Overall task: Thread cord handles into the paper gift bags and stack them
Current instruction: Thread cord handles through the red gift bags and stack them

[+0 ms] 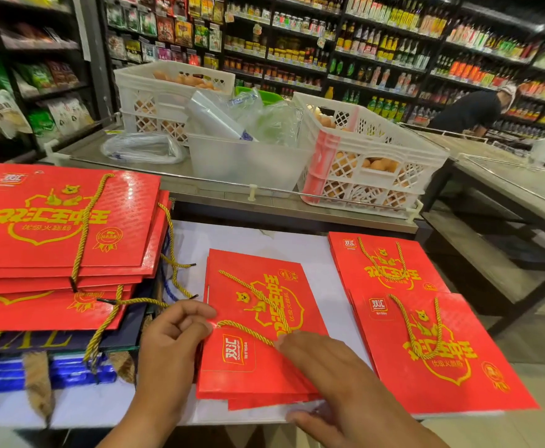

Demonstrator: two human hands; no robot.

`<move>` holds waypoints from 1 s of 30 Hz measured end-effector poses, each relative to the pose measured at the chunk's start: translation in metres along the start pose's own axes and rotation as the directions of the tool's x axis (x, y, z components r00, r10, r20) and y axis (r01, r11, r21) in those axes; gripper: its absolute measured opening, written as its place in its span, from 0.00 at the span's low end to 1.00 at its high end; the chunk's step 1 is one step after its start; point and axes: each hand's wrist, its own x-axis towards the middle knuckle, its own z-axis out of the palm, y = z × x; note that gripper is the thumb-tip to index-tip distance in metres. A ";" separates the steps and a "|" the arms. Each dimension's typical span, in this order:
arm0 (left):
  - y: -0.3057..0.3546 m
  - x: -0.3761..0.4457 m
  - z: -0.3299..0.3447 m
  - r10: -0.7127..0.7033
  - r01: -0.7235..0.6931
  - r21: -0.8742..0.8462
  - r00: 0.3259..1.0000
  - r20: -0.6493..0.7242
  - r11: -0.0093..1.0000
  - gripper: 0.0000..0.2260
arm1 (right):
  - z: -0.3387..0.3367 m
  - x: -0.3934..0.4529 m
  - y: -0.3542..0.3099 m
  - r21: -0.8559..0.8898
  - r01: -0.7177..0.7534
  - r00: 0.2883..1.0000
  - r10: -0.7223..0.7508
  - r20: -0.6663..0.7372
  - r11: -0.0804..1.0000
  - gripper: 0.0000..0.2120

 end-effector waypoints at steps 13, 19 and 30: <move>-0.001 -0.007 -0.001 0.183 -0.191 0.221 0.982 0.055 0.956 0.19 | -0.045 0.012 0.004 -0.110 0.041 0.927 -0.079 -0.367 0.993 0.23; -0.001 -0.011 0.003 0.211 -0.242 0.188 0.963 0.168 0.952 0.26 | -0.104 0.018 -0.002 0.012 -0.032 0.929 0.034 -0.369 0.999 0.14; -0.011 -0.008 -0.004 0.188 -0.237 0.258 0.962 0.200 0.937 0.19 | -0.176 0.043 0.028 0.465 -0.176 0.872 0.356 -0.335 0.868 0.10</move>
